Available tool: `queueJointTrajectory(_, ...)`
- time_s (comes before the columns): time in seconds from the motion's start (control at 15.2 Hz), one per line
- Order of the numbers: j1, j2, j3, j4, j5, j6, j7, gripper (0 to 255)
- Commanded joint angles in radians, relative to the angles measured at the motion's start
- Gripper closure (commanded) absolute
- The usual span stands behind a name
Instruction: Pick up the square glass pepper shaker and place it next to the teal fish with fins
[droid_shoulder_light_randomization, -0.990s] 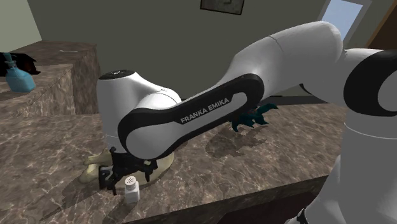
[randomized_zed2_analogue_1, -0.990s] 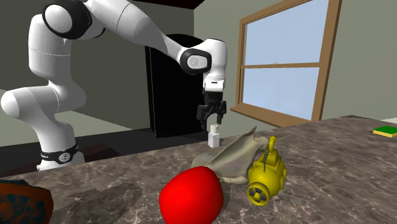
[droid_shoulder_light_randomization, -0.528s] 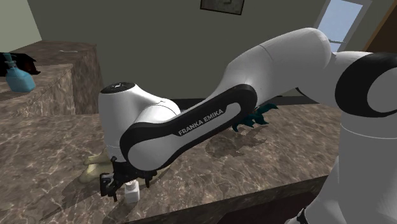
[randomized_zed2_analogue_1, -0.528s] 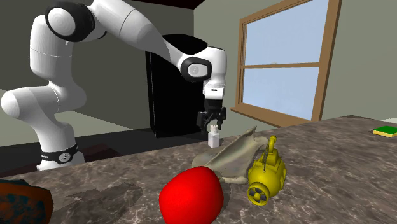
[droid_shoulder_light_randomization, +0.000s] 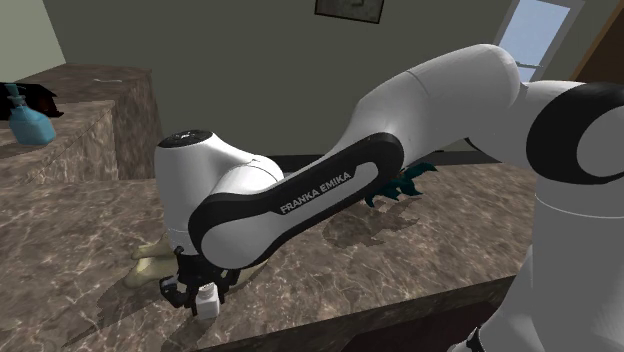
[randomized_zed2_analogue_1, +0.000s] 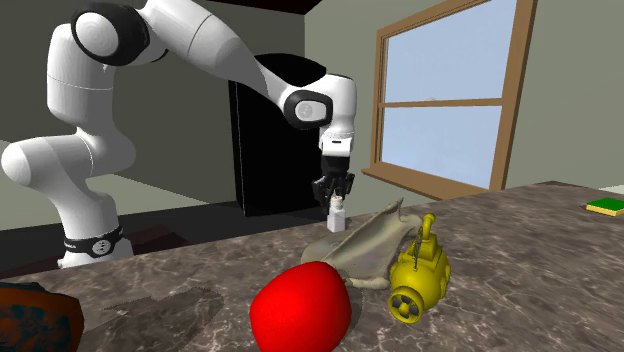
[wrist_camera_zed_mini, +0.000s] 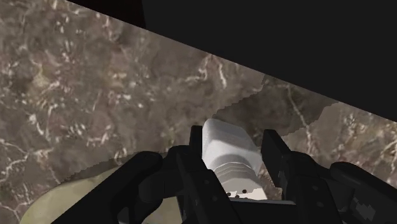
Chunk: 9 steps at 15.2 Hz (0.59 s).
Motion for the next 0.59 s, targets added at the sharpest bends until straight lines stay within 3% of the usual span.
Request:
queueJointTrajectory(0.0, 0.000, 0.000, 0.000, 0.000, 0.000, 0.000, 0.000, 255)
queueJointTrajectory(0.53, -0.003, -0.013, 0.004, 0.010, 0.008, -0.022, -0.003, 255)
